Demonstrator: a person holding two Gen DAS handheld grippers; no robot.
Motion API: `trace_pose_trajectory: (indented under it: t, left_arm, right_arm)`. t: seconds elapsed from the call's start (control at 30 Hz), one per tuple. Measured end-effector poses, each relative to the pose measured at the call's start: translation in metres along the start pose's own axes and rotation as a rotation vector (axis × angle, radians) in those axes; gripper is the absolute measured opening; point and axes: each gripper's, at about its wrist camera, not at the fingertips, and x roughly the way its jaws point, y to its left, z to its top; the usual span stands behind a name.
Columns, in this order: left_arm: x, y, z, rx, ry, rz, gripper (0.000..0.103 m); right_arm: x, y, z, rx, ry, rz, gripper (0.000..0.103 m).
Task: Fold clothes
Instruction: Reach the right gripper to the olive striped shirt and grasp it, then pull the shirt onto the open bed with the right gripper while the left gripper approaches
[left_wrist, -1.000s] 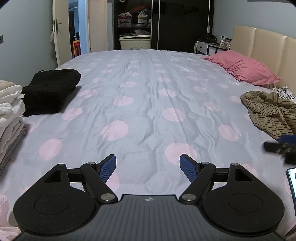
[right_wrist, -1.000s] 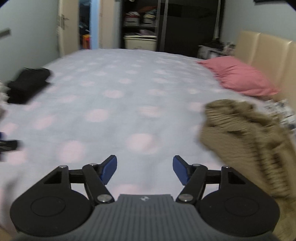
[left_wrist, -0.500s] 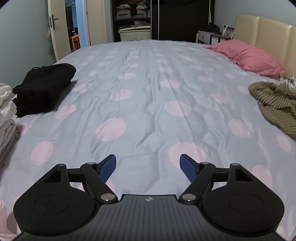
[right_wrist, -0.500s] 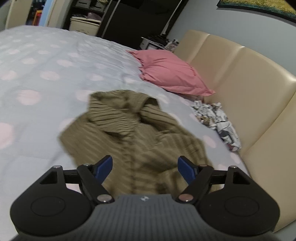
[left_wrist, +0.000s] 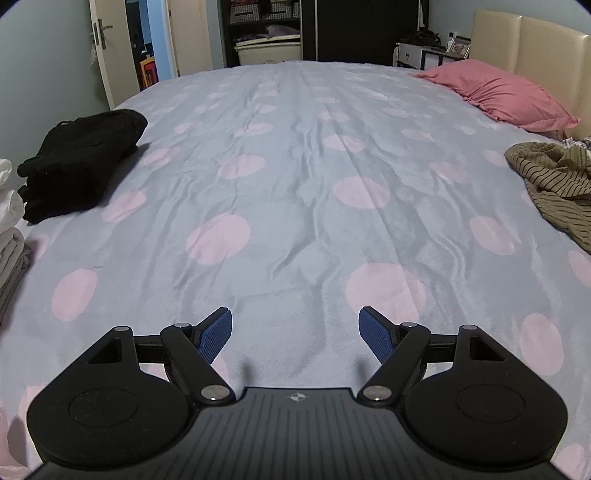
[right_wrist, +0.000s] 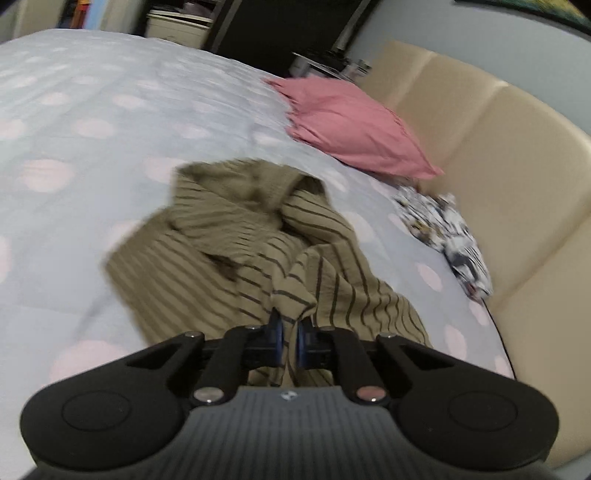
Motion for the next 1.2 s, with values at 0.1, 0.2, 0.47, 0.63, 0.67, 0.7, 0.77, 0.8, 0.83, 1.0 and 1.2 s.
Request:
trace_pose_trajectory:
  t: [0.1, 0.2, 0.47, 0.63, 0.67, 0.7, 0.77, 0.8, 0.83, 1.0, 1.2]
  left_arm:
    - [-0.008, -0.001, 0.0, 0.0, -0.02, -0.015, 0.075]
    - [-0.017, -0.002, 0.001, -0.001, -0.041, -0.029, 0.075]
    - [-0.048, 0.008, 0.003, -0.012, -0.108, -0.04, 0.075]
    - [-0.073, 0.03, 0.0, -0.035, -0.147, -0.02, 0.075]
    - [-0.079, 0.036, -0.001, -0.039, -0.155, -0.014, 0.075]
    - [-0.084, 0.041, -0.002, -0.042, -0.161, -0.01, 0.075]
    - [-0.092, 0.051, -0.004, -0.048, -0.166, -0.008, 0.075]
    - [-0.095, 0.055, -0.006, -0.048, -0.166, -0.009, 0.075]
    - [-0.097, 0.059, -0.007, -0.047, -0.165, -0.008, 0.075]
    - [-0.098, 0.07, -0.019, -0.037, -0.136, -0.026, 0.075]
    - [-0.088, 0.065, -0.028, -0.048, -0.076, -0.116, 0.075]
  right_arm:
    - [-0.028, 0.019, 0.006, -0.01, -0.022, 0.096, 0.009]
    - [-0.062, 0.043, 0.012, -0.01, -0.054, 0.217, 0.009]
    - [-0.164, 0.146, 0.027, -0.061, -0.147, 0.652, 0.008]
    - [-0.218, 0.202, 0.016, -0.138, -0.148, 0.859, 0.008]
    - [-0.226, 0.21, 0.013, -0.147, -0.14, 0.903, 0.008]
    - [-0.234, 0.219, 0.009, -0.167, -0.132, 0.946, 0.008]
    - [-0.248, 0.236, -0.003, -0.226, -0.126, 0.991, 0.008]
    - [-0.257, 0.245, -0.011, -0.258, -0.125, 0.997, 0.009]
    - [-0.264, 0.252, -0.019, -0.29, -0.126, 0.995, 0.01]
    - [-0.269, 0.252, -0.032, -0.359, -0.125, 0.969, 0.018]
    - [-0.261, 0.232, -0.029, -0.339, -0.096, 0.965, 0.044]
